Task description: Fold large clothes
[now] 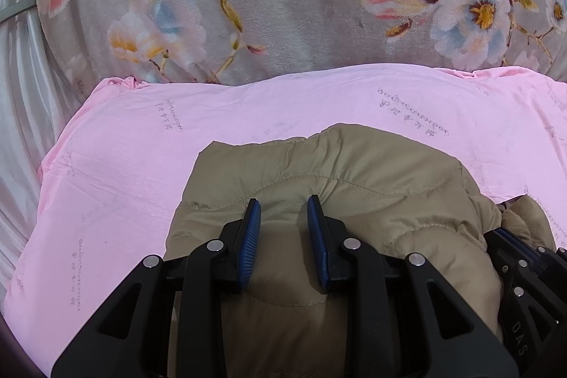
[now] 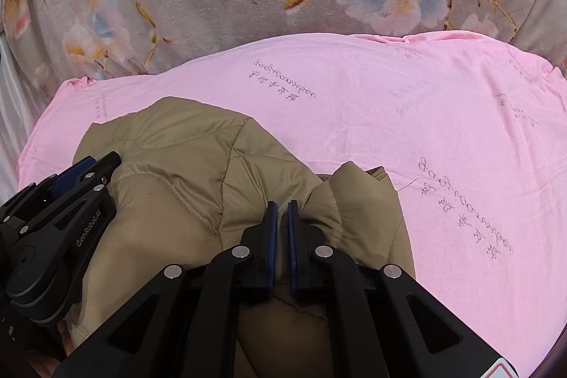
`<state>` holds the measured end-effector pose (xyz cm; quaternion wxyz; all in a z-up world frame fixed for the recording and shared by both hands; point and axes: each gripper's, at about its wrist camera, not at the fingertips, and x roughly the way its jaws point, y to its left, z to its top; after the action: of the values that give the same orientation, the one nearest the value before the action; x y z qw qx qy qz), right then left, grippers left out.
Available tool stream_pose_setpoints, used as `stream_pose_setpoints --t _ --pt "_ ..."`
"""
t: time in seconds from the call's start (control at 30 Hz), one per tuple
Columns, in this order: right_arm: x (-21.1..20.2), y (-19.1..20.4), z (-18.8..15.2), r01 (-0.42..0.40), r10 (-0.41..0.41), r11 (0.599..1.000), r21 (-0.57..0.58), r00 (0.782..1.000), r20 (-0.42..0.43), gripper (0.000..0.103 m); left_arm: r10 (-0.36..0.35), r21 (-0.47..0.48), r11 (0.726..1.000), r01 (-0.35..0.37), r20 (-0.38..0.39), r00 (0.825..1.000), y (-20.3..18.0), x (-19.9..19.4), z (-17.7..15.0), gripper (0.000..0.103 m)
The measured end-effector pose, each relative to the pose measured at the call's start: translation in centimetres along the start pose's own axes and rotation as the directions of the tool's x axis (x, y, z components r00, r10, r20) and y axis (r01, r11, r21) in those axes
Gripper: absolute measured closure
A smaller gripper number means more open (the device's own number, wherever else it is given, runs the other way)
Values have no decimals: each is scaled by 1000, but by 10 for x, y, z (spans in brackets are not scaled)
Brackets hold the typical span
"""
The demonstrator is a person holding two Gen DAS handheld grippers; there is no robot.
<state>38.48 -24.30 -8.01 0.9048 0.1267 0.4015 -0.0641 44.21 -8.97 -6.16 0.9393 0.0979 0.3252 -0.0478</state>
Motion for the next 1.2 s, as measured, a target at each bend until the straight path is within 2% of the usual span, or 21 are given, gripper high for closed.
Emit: stream_pose_setpoints --t 0.07,0.13,0.2,0.3,0.4,0.5,0.57,0.63,0.67,0.7,0.87,1.0,1.2 --pt "-24 -1 -3 24 -24 1000 5 1000 -3 96 -14 2 1000 14 -9 1000 3 -5 0 71" --pt "-57 0 -9 -8 8 1000 -11 1000 12 90 -39 10 999 39 -17 999 10 -24 -3 66" --pt "-79 7 -24 -14 12 997 -82 1000 -18 90 -61 10 998 61 -4 998 21 -54 -12 53" --pt "-87 12 -55 48 -56 985 -167 998 -42 90 -105 8 994 105 -25 994 30 -85 -32 51" --pt "-90 10 -71 97 -106 977 -187 994 -38 90 -82 35 996 84 -62 995 27 -94 -59 51" --pt "-108 7 -75 95 -108 985 -144 990 -88 89 -31 71 997 36 -63 998 26 -109 -77 50" --pt "-124 7 -82 67 -80 991 -119 992 -100 87 -49 52 997 53 -91 995 32 -121 -85 50" --pt "-145 10 -97 50 -60 992 -112 995 -83 71 -56 25 998 59 -108 993 41 -132 -94 42" --pt "-153 12 -104 53 -61 992 -115 996 -67 55 -53 5 999 54 -107 993 47 -140 -101 35" --pt "-163 15 -113 71 -76 990 -125 996 -40 48 -51 -7 999 50 -104 993 50 -146 -107 30" --pt "-191 25 -154 98 -94 982 -162 995 30 35 -24 -14 1000 23 -91 996 54 -175 -141 14" --pt "-202 32 -183 127 -117 975 -180 991 63 27 9 2 1000 -8 -71 997 48 -192 -169 12" --pt "-203 38 -212 152 -147 967 -205 988 40 23 17 -14 1000 -19 -119 993 48 -195 -199 12"
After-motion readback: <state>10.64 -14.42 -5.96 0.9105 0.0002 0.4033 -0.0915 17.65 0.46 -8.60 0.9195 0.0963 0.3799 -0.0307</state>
